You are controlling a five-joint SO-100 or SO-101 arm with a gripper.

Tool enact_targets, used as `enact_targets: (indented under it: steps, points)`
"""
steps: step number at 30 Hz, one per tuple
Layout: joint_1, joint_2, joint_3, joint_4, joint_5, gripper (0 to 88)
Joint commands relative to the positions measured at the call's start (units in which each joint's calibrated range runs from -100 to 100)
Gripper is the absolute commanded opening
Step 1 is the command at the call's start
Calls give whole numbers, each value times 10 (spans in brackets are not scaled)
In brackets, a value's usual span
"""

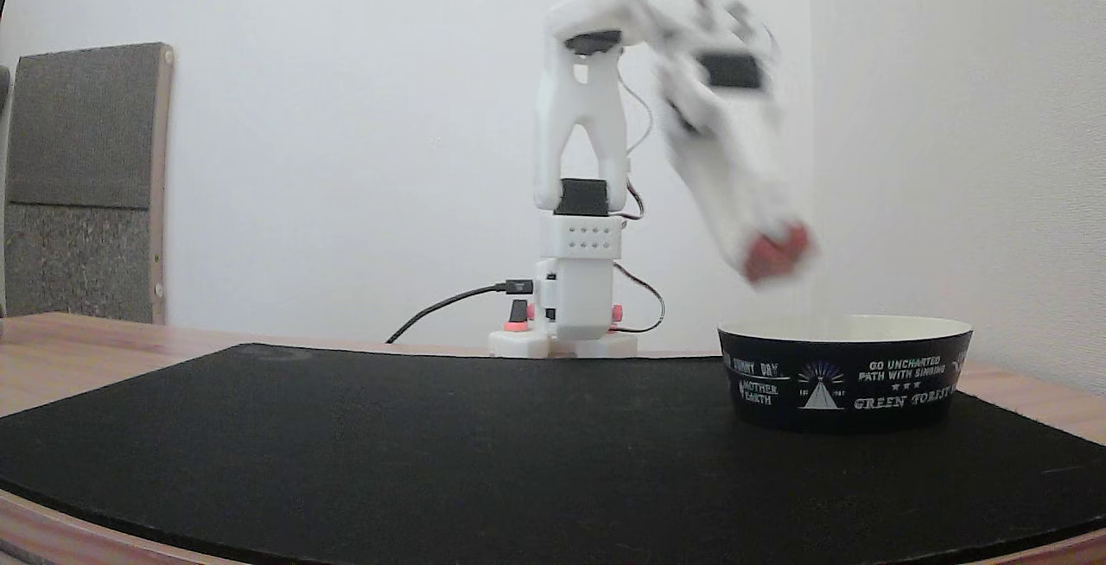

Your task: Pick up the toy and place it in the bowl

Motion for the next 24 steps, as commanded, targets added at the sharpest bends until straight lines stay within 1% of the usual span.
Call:
enact_targets:
  steps: [1,4,5,7,11,12,13,14,16,17,18,19,20,23,24]
  points:
    - [-10,31,19,-68,0,161]
    - [-11,45,21,-79,0,291]
    - [-11,45,20,-82,0,348]
    - [-10,40,16,-82,0,369]
    - [18,17,19,-77,0,368]
    - [33,0,28,-73,0,363]
    - [51,-19,45,-74,0,339]
    - [88,-70,88,-84,0,231]
    - [116,-132,149,-109,0,85]
    - [127,-162,186,-127,0,34]
    - [134,-195,228,-149,0,39]
    - [138,-261,321,-181,-4,71]
    - [136,-299,370,-195,-1,86]
    - [136,-381,493,-233,0,100]
    - [142,-434,577,-258,0,95]
